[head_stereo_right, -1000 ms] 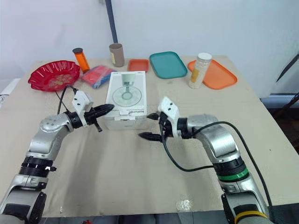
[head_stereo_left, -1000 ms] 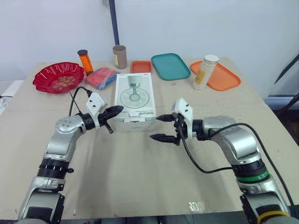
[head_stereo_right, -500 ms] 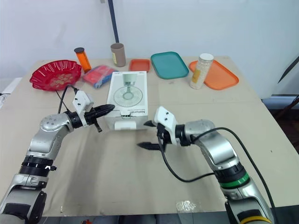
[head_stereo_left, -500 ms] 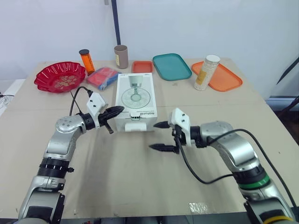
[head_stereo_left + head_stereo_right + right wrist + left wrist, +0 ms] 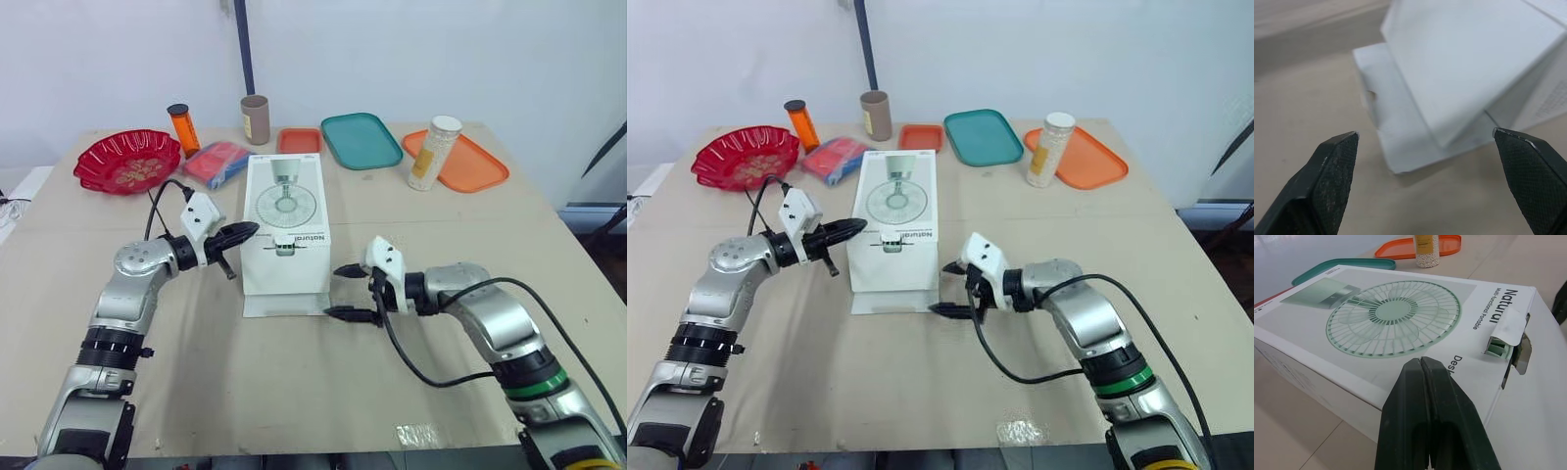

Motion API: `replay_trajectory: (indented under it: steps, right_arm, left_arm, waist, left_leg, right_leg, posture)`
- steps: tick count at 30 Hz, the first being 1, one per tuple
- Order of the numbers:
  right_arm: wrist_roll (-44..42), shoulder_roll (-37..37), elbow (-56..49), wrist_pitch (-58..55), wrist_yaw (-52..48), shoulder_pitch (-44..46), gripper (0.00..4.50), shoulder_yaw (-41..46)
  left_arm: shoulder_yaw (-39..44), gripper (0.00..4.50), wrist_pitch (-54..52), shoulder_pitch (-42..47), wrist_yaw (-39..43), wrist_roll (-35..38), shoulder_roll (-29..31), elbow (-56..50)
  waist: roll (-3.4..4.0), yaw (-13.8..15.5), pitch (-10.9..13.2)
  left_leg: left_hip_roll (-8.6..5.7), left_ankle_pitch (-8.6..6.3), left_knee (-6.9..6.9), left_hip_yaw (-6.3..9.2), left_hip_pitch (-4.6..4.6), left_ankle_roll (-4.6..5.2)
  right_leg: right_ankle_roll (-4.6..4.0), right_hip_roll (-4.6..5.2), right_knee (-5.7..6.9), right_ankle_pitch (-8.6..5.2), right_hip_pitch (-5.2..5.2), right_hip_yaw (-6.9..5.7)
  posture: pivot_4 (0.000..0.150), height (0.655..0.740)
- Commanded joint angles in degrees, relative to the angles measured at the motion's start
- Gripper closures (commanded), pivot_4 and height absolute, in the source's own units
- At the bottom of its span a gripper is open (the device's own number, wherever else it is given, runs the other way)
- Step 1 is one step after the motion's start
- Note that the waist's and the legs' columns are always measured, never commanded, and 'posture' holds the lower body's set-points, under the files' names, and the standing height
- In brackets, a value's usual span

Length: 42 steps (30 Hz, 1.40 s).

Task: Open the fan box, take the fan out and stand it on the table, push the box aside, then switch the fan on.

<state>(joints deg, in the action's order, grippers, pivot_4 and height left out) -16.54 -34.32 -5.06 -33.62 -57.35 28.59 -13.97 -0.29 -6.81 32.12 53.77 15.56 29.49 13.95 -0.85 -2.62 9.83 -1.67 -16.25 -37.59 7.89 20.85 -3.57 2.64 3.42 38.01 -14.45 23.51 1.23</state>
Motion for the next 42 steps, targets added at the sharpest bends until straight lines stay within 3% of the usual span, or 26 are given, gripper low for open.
replay_trajectory:
  steps: [1,11,20,30,35,42]
  right_arm:
    - [0.39,0.93,0.46,1.99,-0.55,1.03,0.00,-0.06]
    - [-5.51,2.43,-4.43,1.14,-5.75,1.29,0.00,1.60]
    - [-18.19,4.52,-10.20,-3.36,-6.02,1.92,0.00,8.76]
    - [-10.21,12.88,2.86,-0.55,7.60,10.60,0.00,7.74]
    - [-8.55,12.74,3.20,0.57,6.78,10.13,0.00,6.49]
    - [-6.71,11.81,3.30,-0.02,6.60,9.21,0.00,5.18]
  left_arm:
    - [0.91,4.41,-0.26,-0.32,3.33,0.97,2.99,-2.60]
    - [-0.06,4.41,3.13,2.94,4.60,-1.38,3.13,2.87]
    - [-0.22,4.41,4.26,3.96,5.21,-1.70,2.87,4.00]
    - [6.37,4.41,2.90,3.71,-0.38,1.24,3.56,3.36]
    - [8.59,4.41,1.09,3.78,-2.74,3.26,3.11,0.92]
    - [4.51,4.41,-2.23,1.76,-0.76,4.30,1.10,-5.29]
  waist:
    - [0.00,-0.02,0.00]
    - [0.00,-0.02,0.00]
    - [0.00,0.01,0.00]
    - [0.00,-0.11,0.00]
    - [0.00,-0.10,0.00]
    - [0.01,-0.10,-0.01]
  left_leg:
    - [0.00,0.00,0.00,0.00,0.03,0.00]
    - [-0.01,-0.11,0.00,0.04,0.01,0.19]
    - [-0.01,-0.11,-0.02,0.07,0.03,0.20]
    - [-0.01,-0.01,-0.01,0.05,0.04,0.03]
    - [-0.09,0.05,-0.03,0.06,0.37,-0.09]
    - [-0.09,0.05,-0.03,0.04,0.38,-0.09]
  right_leg:
    - [0.00,0.01,0.00,0.00,0.03,0.00]
    - [0.00,-0.01,0.02,0.00,0.00,-0.02]
    - [0.00,0.01,0.01,0.00,0.00,-0.04]
    - [-0.02,0.02,0.06,0.02,0.08,-0.03]
    - [-0.02,0.09,0.15,0.02,0.43,-0.02]
    - [-0.02,0.08,0.16,0.02,0.42,-0.01]
  posture:
    - [0.150,0.7400]
    - [0.150,0.7400]
    - [0.150,0.7400]
    - [0.150,0.7400]
    - [0.150,0.7400]
    - [0.150,0.7400]
